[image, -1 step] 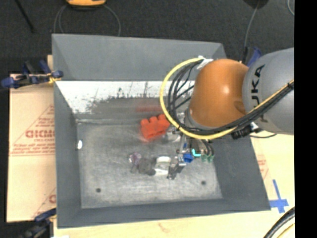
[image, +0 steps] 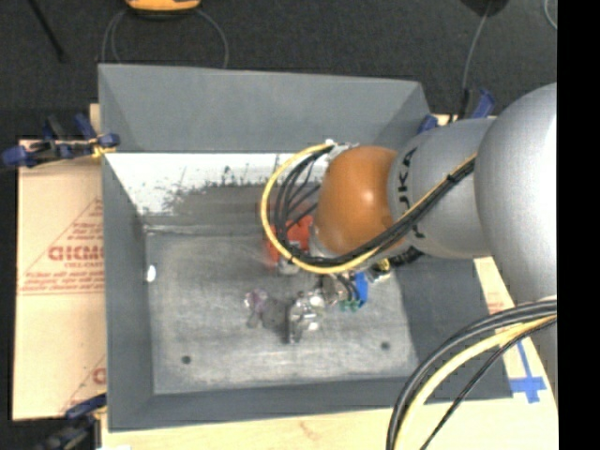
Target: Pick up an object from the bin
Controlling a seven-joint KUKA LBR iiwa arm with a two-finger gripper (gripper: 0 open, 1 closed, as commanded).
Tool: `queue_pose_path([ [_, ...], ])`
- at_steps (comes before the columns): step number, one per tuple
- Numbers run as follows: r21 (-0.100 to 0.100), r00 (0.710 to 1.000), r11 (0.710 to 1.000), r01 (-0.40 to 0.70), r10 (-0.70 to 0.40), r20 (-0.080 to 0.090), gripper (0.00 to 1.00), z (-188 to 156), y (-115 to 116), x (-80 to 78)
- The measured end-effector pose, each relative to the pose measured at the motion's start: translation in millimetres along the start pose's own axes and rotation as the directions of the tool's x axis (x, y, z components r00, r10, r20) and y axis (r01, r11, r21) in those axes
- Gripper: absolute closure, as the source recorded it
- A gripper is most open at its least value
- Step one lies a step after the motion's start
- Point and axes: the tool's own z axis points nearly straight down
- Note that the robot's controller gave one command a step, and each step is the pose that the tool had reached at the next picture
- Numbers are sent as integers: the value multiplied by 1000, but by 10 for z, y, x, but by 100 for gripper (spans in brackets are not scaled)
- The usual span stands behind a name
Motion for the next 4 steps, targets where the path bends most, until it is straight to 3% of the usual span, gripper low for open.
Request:
queue_pose_path([
  [1,-1,1000,1000,-3,3,6,100,-46,3,-14],
  [2,-1,999,999,-51,51,5,100,-1124,25,-495],
  [3,0,996,996,91,-91,0,100,-1487,146,-446],
  [4,-1,999,999,41,-41,-8,100,-1444,24,-176],
])
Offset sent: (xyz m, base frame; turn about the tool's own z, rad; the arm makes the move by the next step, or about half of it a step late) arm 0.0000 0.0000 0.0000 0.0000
